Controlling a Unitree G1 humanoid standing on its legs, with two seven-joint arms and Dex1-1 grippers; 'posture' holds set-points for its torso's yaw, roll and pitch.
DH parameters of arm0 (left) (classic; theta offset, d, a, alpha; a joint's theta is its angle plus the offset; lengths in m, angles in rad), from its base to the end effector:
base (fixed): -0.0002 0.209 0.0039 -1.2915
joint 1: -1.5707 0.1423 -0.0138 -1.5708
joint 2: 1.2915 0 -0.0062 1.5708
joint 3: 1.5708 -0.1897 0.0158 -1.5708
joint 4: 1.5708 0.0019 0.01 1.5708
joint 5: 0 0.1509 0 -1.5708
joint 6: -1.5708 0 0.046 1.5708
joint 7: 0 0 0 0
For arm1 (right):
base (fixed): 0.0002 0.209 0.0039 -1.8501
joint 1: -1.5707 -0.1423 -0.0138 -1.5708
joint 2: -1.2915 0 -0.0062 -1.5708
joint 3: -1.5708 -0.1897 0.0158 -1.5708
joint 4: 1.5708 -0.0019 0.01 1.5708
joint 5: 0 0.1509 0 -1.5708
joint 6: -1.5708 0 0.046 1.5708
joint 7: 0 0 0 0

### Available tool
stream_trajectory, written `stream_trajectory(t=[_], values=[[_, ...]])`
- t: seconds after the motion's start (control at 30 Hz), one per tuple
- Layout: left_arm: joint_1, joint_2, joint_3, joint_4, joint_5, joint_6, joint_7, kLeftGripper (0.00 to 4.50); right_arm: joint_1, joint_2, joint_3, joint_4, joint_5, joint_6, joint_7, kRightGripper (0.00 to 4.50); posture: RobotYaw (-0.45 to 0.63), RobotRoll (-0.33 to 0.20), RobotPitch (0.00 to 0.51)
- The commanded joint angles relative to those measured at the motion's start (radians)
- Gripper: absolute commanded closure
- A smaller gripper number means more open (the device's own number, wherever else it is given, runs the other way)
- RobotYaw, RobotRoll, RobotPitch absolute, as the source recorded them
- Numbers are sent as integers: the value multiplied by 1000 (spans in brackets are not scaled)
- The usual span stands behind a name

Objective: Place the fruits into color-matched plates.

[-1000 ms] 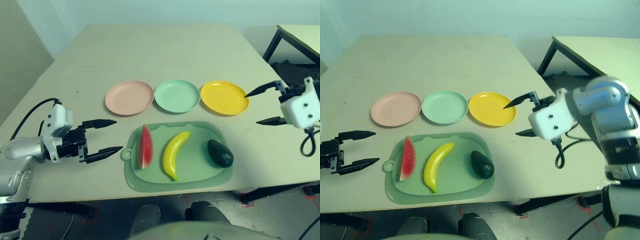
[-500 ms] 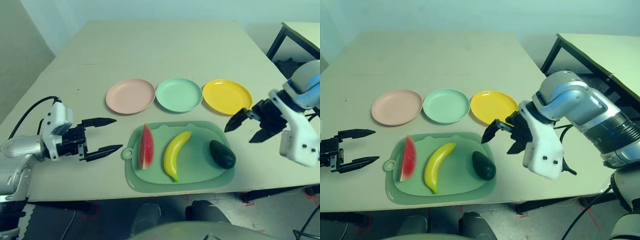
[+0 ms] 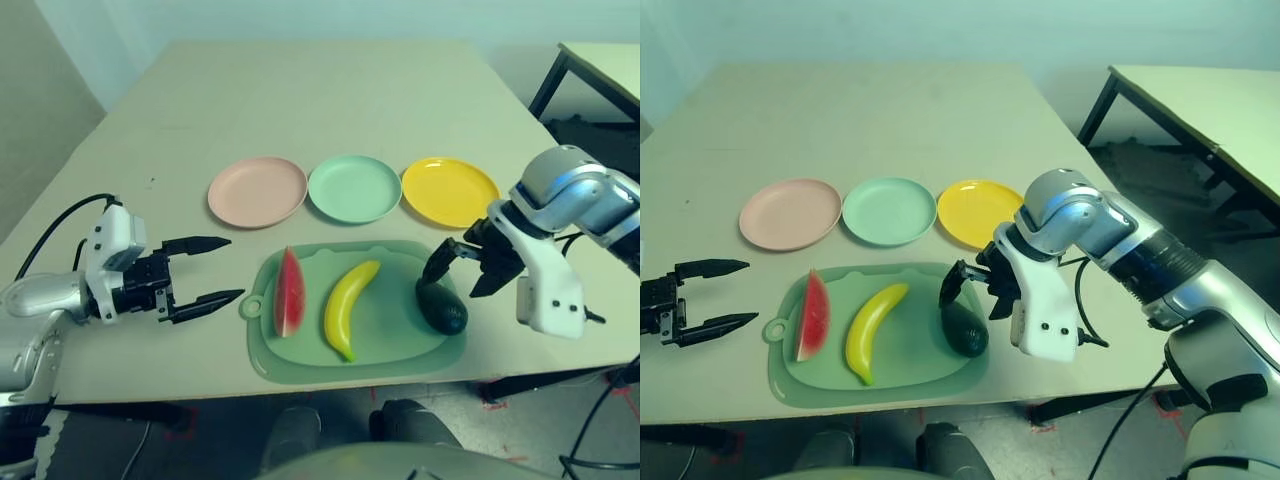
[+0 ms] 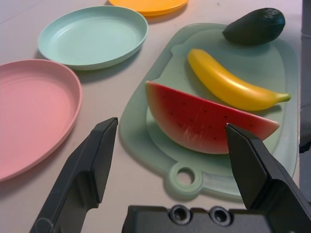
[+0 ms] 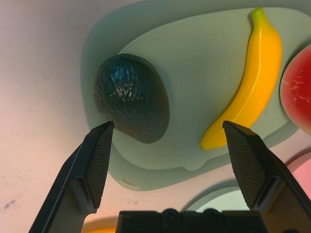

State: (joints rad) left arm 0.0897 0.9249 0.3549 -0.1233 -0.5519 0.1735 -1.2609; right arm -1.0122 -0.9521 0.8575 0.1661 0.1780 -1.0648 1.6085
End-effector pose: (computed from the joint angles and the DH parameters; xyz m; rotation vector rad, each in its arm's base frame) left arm 0.1932 0.3378 0.1707 0.3660 0.1759 -1.0232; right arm 0.2812 -0.1551 0.2353 -1.8974 -0.4620 2.1811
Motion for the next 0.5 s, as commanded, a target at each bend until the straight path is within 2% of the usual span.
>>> stream_trajectory(t=[0.03, 0.3, 0.5], values=[[14, 7, 16, -18, 4, 4, 2, 36, -4, 1, 38, -30, -2, -3, 6, 0, 104, 0, 70], [3, 7, 12, -14, 2, 10, 11, 36, 3, -34, 80, -110, 24, 8, 6, 0, 102, 0, 73], [-8, 8, 10, -10, 3, 10, 15, 36, -4, -23, 80, -116, 13, 44, 6, 0, 101, 0, 75]])
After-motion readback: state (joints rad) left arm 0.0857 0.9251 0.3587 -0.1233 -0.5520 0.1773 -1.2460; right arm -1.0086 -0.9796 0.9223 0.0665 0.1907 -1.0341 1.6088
